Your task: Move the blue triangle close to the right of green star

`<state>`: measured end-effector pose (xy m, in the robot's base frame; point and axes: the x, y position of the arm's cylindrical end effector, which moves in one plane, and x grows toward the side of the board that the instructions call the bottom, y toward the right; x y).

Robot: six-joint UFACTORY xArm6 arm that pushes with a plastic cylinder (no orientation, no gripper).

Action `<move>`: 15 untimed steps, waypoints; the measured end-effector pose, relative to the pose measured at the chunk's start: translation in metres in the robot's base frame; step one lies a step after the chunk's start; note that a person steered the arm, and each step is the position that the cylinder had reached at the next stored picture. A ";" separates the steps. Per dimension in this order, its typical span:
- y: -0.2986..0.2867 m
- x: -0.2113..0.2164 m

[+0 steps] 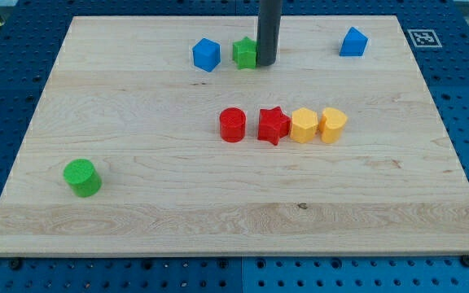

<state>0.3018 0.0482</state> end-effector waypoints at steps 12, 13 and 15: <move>0.086 -0.032; 0.071 -0.032; 0.076 -0.032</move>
<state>0.2702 0.1246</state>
